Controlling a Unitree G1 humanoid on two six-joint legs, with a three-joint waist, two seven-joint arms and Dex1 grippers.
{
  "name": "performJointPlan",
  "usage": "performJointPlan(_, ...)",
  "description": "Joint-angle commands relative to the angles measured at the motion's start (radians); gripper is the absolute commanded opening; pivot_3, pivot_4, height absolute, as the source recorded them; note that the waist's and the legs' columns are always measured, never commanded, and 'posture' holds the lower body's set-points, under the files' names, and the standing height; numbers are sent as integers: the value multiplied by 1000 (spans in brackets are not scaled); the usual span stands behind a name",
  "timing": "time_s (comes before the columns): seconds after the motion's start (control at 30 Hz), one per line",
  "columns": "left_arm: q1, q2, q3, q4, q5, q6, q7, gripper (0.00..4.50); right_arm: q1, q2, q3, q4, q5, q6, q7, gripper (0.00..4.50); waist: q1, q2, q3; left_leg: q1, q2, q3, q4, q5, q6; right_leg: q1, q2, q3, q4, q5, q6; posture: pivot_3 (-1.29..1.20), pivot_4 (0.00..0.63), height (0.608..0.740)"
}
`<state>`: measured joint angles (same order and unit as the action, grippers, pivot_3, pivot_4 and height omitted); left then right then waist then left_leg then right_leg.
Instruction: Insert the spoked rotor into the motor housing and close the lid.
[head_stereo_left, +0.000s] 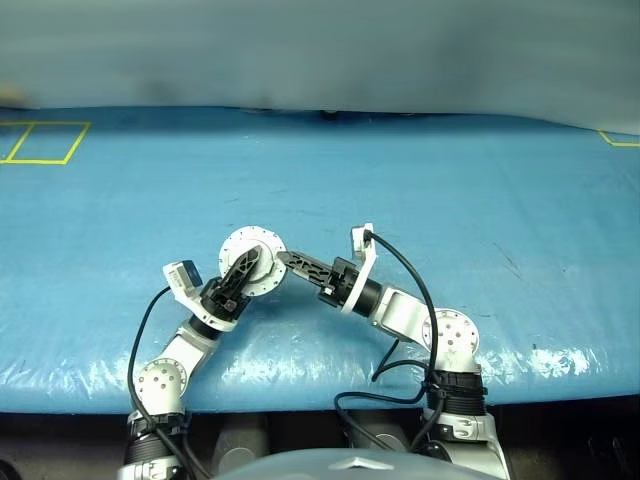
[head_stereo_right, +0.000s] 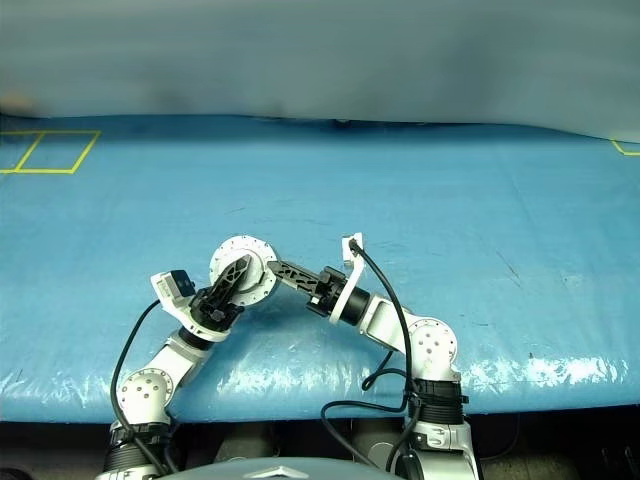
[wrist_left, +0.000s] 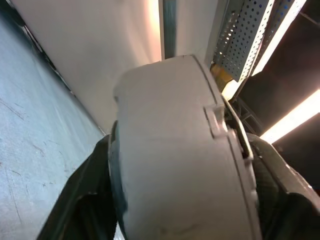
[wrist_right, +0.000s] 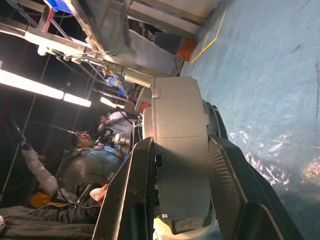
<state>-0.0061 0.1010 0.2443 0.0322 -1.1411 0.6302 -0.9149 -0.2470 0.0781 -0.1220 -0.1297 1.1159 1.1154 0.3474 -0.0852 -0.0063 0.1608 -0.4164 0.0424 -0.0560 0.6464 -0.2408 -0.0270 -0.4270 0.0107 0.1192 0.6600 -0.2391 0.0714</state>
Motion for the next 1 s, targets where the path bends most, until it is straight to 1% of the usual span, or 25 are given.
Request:
performJointPlan(0.03,1,0,2,-29,-2,4,-16,2637,-14,15,-8,-32,9,-58,-8,1133,0,0,0,0,0,0,0,0,0,0,0,0,0,0,0,0,150,740)
performJointPlan(0.2,-10,-27,21,-23,22,-39,54,2637,-24,13,5,-10,-52,-121,-11,1133,1,0,0,0,0,0,0,0,0,0,0,0,0,0,0,0,150,740)
performJointPlan(0.23,-12,-32,26,-25,26,-50,62,2636,-25,13,5,-6,-54,-128,-8,1886,1,0,0,0,0,0,0,0,0,0,0,0,0,0,0,0,150,740)
performJointPlan(0.27,-16,-39,34,-25,28,-62,76,2636,-25,13,6,-6,-64,-146,-6,2107,1,0,0,0,0,0,0,0,0,0,0,0,0,0,0,0,150,740)
performJointPlan(0.3,-24,-49,49,-20,31,-82,101,2636,-25,16,4,-7,-75,-168,-10,2450,1,0,0,0,0,0,0,0,0,0,0,0,0,0,0,0,150,740)
performJointPlan(0.33,-43,-65,80,-2,21,-97,159,2636,-27,20,3,-8,-104,-205,-25,2837,1,0,0,0,0,0,0,0,0,0,0,0,0,0,0,0,150,740)
performJointPlan(0.4,-81,-97,146,28,-4,-143,244,2636,-33,28,-7,2,-148,-268,-60,3430,3,0,0,0,0,0,1,0,0,0,0,0,0,0,1,0,150,740)
performJointPlan(0.5,-140,-123,223,57,-22,-202,319,2636,-41,20,-14,16,-180,-318,-70,3430,3,-1,0,0,0,0,1,0,0,0,0,0,1,1,1,0,150,740)
performJointPlan(0.57,-197,-121,260,92,-27,-223,375,2636,-42,7,-13,15,-197,-338,-65,3430,5,-1,0,0,0,0,1,0,0,0,0,0,1,1,1,0,150,740)
performJointPlan(0.8,-355,-83,291,249,68,-288,500,2636,-36,-4,-6,15,-224,-369,-57,3430,19,-1,0,-1,-3,-2,2,0,0,1,-2,0,0,1,1,0,150,740)
performJointPlan(1.0,-443,-47,303,405,180,-351,574,2636,-28,-2,3,8,-243,-380,-53,3430,15,-1,0,-1,-3,-2,2,1,-1,1,-1,0,0,2,0,0,150,740)
